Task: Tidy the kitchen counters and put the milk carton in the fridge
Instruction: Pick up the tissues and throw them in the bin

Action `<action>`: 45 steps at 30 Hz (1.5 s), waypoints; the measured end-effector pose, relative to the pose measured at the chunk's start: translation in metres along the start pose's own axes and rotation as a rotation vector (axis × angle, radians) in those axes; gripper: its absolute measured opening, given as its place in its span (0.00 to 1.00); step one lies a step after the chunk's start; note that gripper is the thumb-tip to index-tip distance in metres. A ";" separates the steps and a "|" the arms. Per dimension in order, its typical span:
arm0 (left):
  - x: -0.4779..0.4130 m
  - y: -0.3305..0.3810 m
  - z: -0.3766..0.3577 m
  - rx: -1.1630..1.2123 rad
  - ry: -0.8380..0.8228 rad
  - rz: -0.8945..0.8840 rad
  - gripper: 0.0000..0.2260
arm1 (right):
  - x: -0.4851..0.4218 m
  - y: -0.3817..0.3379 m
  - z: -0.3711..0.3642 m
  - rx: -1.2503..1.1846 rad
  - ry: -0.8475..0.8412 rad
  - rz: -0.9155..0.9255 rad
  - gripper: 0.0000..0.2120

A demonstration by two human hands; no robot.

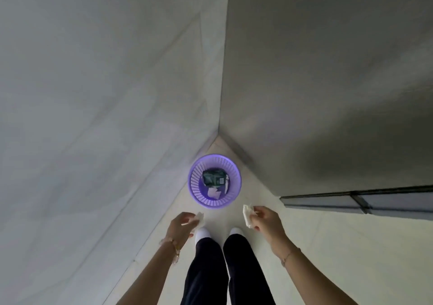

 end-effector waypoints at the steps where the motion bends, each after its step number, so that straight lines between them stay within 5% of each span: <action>1: -0.014 -0.007 -0.006 0.015 -0.004 0.015 0.10 | -0.014 0.004 -0.004 -0.021 -0.001 -0.021 0.12; 7: -0.132 -0.060 -0.041 0.122 0.063 0.071 0.03 | -0.132 0.027 -0.040 -0.179 -0.021 -0.122 0.02; 15: -0.211 -0.100 -0.057 0.230 0.136 0.118 0.10 | -0.229 0.052 -0.086 -0.215 -0.175 -0.198 0.20; 19: -0.208 -0.102 -0.046 0.183 0.132 0.170 0.17 | -0.226 0.057 -0.081 -0.113 -0.175 -0.216 0.19; 24: -0.176 -0.064 -0.029 0.046 0.119 0.105 0.08 | -0.191 0.049 -0.048 0.062 -0.088 -0.177 0.06; 34: -0.009 0.041 -0.011 -0.216 0.079 -0.083 0.10 | -0.005 0.036 0.080 0.247 0.115 -0.113 0.10; 40: 0.066 0.072 -0.035 -0.350 -0.041 -0.224 0.11 | 0.070 0.111 0.128 0.196 0.149 -0.183 0.11; 45: 0.102 0.015 -0.047 -0.714 -0.260 -0.121 0.16 | 0.113 0.187 0.143 0.044 0.156 -0.289 0.09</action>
Point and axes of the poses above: each hand's wrist, its own x-axis away from the middle knuckle, its own z-axis out of the back of the hand, y = z × x, the point moved 10 cm from there along -x, towards the middle knuckle, and after that the axes turned 11 degrees about -z, right-handed, at the moved point
